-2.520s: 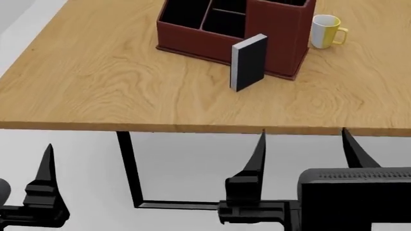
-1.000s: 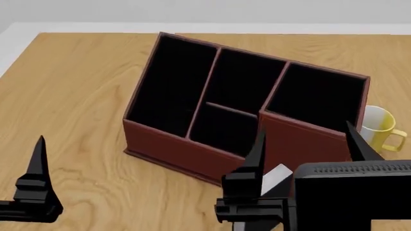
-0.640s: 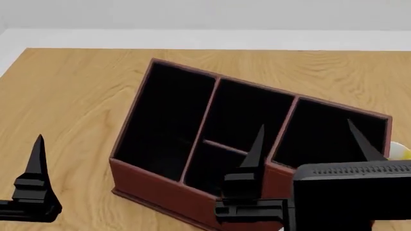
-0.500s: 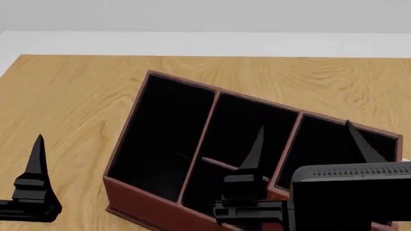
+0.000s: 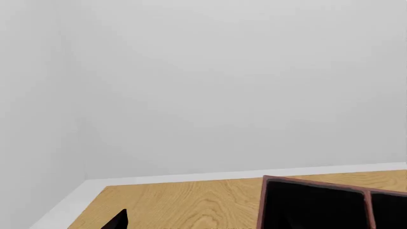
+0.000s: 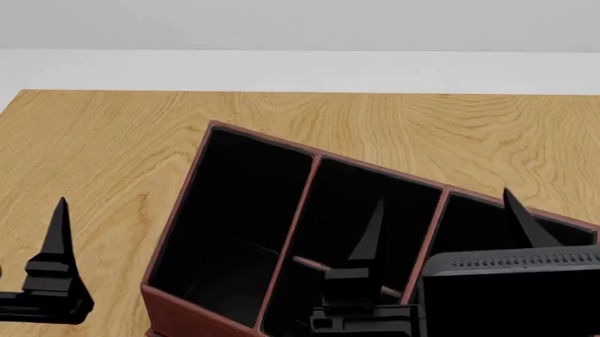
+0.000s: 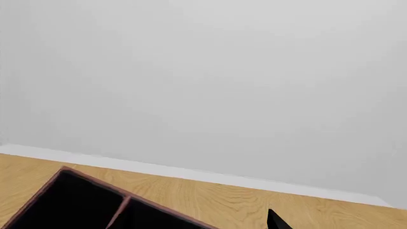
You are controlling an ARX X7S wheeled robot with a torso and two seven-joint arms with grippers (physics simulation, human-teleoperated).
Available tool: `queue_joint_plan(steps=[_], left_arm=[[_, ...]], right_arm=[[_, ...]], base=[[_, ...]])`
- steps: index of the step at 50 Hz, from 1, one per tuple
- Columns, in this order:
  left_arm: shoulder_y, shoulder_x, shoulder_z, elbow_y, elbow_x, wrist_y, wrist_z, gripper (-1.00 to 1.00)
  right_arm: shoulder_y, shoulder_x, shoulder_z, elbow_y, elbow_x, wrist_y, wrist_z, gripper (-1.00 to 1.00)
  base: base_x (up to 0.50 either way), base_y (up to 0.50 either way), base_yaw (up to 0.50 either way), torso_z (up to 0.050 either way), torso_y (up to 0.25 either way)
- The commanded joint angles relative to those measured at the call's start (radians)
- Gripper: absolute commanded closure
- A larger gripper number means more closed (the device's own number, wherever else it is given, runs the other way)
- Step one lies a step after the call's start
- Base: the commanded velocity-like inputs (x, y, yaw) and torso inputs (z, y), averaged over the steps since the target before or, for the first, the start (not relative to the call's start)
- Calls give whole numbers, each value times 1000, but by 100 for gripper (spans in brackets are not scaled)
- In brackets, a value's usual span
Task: Pick up the book and place it in the front compartment of the caddy.
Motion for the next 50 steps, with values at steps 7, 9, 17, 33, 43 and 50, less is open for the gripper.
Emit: queue_joint_plan(steps=[7,9,17,33,43,50], left_arm=[[-10,-7,26,-31,3,27,-7,-100],[-13,-7,27,-31,1,27,-8,-100],[-11,-9,31,-39,-2,36,-9,-100],[2,-15,33,-65,-5,70,-10,-100],[16,-16,35,-75,-8,94,-9,-100],[17,-20,33,-80,-11,99,-10,-100]], right_arm=[[229,156,-54,55,601,1,391,-100],[254,170,-65,62,660,-24,414,-100],[327,222,-186,61,827,-80,523,-100],[379,408,-414,-22,925,-377,534,-100],[147,361,-163,-23,989,-296,535,-100],[-26,294,6,-23,1023,-191,535,-100]], base=[[0,0,0,0,0],[0,0,0,0,0],[0,0,0,0,0],[0,0,0,0,0],[0,0,0,0,0],[0,0,0,0,0]])
